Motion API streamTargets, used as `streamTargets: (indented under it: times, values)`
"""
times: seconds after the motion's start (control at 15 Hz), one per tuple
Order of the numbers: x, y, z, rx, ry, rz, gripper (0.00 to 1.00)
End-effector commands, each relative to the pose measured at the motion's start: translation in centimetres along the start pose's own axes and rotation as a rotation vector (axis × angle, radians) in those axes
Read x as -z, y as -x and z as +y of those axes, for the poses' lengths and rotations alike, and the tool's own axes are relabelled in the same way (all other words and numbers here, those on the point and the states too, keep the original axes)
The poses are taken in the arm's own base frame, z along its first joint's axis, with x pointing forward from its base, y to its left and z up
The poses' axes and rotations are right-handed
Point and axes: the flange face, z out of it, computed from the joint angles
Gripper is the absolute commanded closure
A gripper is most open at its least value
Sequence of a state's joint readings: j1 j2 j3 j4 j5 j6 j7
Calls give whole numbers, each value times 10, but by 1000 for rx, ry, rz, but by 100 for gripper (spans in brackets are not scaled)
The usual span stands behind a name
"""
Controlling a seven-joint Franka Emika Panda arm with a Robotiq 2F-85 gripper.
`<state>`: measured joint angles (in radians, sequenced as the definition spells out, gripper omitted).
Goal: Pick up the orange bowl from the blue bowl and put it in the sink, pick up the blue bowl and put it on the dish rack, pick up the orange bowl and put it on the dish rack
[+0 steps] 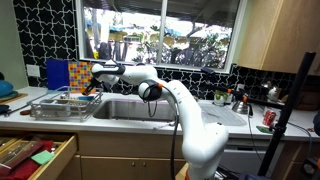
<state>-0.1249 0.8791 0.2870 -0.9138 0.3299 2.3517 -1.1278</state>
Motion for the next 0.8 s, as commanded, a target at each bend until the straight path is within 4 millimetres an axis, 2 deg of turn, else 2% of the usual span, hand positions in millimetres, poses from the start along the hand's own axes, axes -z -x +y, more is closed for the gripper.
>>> streamTargets:
  times: [0.0, 0.4, 0.47, 0.53, 0.67, 0.73]
  values:
    - [-7, 7, 5, -28, -31, 18, 99]
    - [-14, 12, 7, -46, -39, 8, 97]
    - [-14, 13, 7, -48, -43, 7, 93]
    - [-14, 13, 7, -50, -44, 6, 72]
    - [-14, 12, 8, -56, -44, 5, 67]
    - [-13, 11, 8, -56, -45, 7, 59]
